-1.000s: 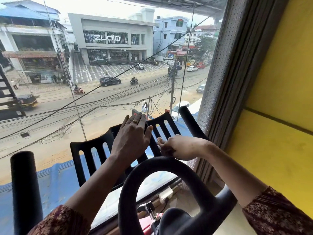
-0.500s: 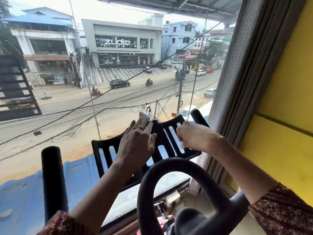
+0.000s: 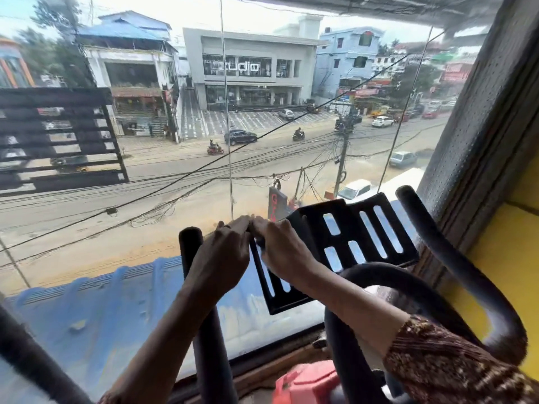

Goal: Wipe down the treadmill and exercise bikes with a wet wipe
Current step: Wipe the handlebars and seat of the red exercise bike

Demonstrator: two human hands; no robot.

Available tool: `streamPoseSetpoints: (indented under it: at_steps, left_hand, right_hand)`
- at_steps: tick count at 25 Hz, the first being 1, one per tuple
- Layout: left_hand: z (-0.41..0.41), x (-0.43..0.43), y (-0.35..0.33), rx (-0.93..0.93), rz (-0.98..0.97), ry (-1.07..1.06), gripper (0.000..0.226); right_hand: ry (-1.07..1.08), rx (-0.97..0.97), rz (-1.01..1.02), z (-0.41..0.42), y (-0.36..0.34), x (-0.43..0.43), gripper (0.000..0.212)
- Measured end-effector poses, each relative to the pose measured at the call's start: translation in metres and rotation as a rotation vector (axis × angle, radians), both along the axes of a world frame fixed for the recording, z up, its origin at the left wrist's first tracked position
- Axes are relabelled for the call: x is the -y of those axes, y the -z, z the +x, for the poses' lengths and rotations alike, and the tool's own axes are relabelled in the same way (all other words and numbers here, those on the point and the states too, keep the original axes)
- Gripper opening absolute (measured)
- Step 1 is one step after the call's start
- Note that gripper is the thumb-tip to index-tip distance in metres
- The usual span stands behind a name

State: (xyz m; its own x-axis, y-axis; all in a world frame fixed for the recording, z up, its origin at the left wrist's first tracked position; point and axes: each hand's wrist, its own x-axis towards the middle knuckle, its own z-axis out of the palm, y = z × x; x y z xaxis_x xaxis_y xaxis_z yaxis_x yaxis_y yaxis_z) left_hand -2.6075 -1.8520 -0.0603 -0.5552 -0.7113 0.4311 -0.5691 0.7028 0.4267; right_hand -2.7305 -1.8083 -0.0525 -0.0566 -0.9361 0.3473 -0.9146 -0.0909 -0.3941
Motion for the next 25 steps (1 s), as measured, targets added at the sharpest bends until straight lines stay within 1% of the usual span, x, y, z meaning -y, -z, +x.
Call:
streamPoseSetpoints:
  at_steps: [2, 3, 5, 7, 8, 9, 10, 12, 13, 15, 16, 17, 18, 19, 20, 21, 22, 23, 25]
  left_hand:
    - [0.003, 0.004, 0.009, 0.065, -0.108, 0.009, 0.032]
    - [0.004, 0.004, 0.013, 0.072, -0.136, 0.013, 0.035]
    - [0.003, 0.002, 0.016, 0.060, -0.163, 0.010, 0.039]
    - [0.003, 0.000, 0.015, 0.062, -0.198, 0.013, 0.041]
    - [0.003, 0.001, 0.016, 0.060, -0.207, 0.011, 0.042]
    - [0.003, 0.000, 0.015, 0.054, -0.217, 0.010, 0.043]
    - [0.003, 0.000, 0.015, 0.050, -0.222, 0.008, 0.043]
    - [0.003, -0.002, 0.015, 0.056, -0.246, -0.006, 0.040]
    - [0.003, -0.002, 0.015, 0.057, -0.258, -0.007, 0.037]
    - [0.003, -0.003, 0.014, 0.063, -0.275, 0.001, 0.034]
    - [0.004, -0.003, 0.013, 0.072, -0.269, 0.003, 0.034]
    - [0.004, -0.003, 0.013, 0.075, -0.260, -0.001, 0.034]
    - [0.004, -0.003, 0.014, 0.075, -0.244, -0.005, 0.033]
    - [0.003, -0.003, 0.014, 0.074, -0.228, -0.005, 0.033]
    - [0.003, -0.004, 0.015, 0.072, -0.220, -0.002, 0.034]
    - [0.003, -0.003, 0.015, 0.071, -0.219, -0.004, 0.036]
    - [0.003, -0.003, 0.015, 0.072, -0.221, -0.008, 0.038]
    - [0.003, -0.003, 0.016, 0.072, -0.216, -0.011, 0.039]
    - [0.003, -0.004, 0.015, 0.063, -0.182, -0.008, 0.040]
  right_hand:
    - [0.013, 0.029, -0.006, -0.004, 0.002, -0.012, 0.012]
    - [-0.018, 0.030, 0.031, -0.004, 0.000, -0.023, 0.017]
    - [-0.072, -0.049, 0.215, -0.002, -0.007, -0.046, 0.023]
    - [-0.121, -0.198, 0.494, 0.000, -0.022, -0.062, 0.019]
    - [-0.132, -0.267, 0.588, -0.001, -0.029, -0.063, 0.017]
    - [-0.113, -0.333, 0.630, -0.002, -0.039, -0.060, 0.016]
    - [-0.060, -0.388, 0.588, -0.004, -0.049, -0.052, 0.015]
    - [0.034, -0.368, 0.360, -0.012, -0.055, -0.027, 0.011]
    - [0.035, -0.371, 0.308, -0.007, -0.055, -0.018, 0.014]
    - [0.015, -0.453, 0.302, 0.005, -0.034, -0.010, 0.023]
    - [0.039, -0.517, 0.256, 0.013, -0.023, -0.014, 0.022]
    - [0.075, -0.506, 0.269, 0.020, -0.019, -0.024, 0.018]
    - [0.081, -0.513, 0.317, 0.026, -0.019, -0.035, 0.023]
    - [0.073, -0.548, 0.374, 0.028, -0.018, -0.045, 0.034]
    - [0.026, -0.570, 0.451, 0.029, -0.020, -0.054, 0.039]
    - [0.003, -0.558, 0.525, 0.028, -0.024, -0.060, 0.040]
    - [0.023, -0.540, 0.521, 0.024, -0.030, -0.059, 0.039]
    - [0.065, -0.551, 0.458, 0.020, -0.036, -0.054, 0.036]
    - [0.130, -0.647, 0.280, 0.012, -0.036, -0.036, 0.017]
